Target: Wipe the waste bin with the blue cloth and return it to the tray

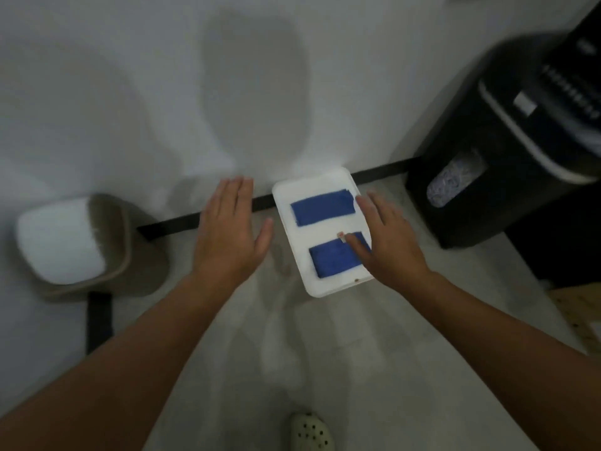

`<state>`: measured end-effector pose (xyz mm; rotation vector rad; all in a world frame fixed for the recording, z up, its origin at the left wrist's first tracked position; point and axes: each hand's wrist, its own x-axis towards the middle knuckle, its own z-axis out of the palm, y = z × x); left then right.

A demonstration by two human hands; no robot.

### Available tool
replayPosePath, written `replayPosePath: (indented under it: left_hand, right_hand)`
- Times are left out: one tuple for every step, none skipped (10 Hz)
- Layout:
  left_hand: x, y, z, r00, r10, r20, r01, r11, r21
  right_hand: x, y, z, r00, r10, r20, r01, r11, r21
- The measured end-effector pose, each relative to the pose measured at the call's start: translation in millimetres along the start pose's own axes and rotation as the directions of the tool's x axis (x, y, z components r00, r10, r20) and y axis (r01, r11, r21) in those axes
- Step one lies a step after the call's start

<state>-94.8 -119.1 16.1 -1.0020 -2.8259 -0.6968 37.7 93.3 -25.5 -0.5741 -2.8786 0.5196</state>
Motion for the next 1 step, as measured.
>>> replayPosePath:
  left_hand:
    - [20.4, 35.5, -116.1, 0.997, 0.023, -0.073, -0.02, 0.999, 0.047]
  right_hand:
    - [23.7, -65.6, -104.8, 0.993, -0.103, -0.064, 0.102, 0.995, -0.021]
